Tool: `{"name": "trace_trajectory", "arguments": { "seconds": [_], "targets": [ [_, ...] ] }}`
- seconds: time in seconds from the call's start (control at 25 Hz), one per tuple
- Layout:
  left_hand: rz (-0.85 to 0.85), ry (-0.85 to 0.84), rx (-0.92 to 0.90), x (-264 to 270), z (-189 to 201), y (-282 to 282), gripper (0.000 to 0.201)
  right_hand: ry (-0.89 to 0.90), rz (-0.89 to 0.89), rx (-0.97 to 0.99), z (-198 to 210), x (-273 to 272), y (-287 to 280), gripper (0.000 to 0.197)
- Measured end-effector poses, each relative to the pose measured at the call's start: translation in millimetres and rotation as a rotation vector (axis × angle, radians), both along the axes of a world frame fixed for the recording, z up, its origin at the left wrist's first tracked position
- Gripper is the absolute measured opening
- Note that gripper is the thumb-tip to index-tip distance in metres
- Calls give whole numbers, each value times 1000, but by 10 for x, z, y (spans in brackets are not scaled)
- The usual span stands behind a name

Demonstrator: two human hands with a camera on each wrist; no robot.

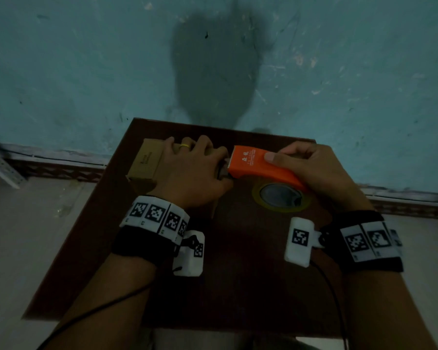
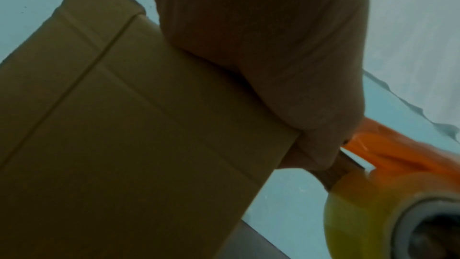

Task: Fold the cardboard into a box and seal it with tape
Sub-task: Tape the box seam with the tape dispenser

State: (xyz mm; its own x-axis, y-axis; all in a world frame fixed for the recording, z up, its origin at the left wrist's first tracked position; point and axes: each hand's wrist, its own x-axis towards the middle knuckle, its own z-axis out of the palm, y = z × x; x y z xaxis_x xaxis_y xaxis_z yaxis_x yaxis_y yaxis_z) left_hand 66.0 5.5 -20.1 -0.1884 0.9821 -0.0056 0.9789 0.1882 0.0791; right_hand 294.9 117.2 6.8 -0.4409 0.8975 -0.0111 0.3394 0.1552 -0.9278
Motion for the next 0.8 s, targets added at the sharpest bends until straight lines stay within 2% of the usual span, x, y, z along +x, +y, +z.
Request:
{"name": "trace_trajectory", "arguments": {
  "seconds": [0.24,0.48,0.64,0.8],
  "targets": [
    [-14,7,-21,3,-30,-25,58,39,41,-13,-136,51,61,33],
    [-29,13,-41,32,-32,-57,73,41,86,-40,-237,55,70,29],
    [-15,32,-5,46,-36,-27,62,61,93,-43,-248,71,67,36],
    [-21,45,18,47,-46,-13,54,75,79,-50,-257,84,73,33]
  ]
}}
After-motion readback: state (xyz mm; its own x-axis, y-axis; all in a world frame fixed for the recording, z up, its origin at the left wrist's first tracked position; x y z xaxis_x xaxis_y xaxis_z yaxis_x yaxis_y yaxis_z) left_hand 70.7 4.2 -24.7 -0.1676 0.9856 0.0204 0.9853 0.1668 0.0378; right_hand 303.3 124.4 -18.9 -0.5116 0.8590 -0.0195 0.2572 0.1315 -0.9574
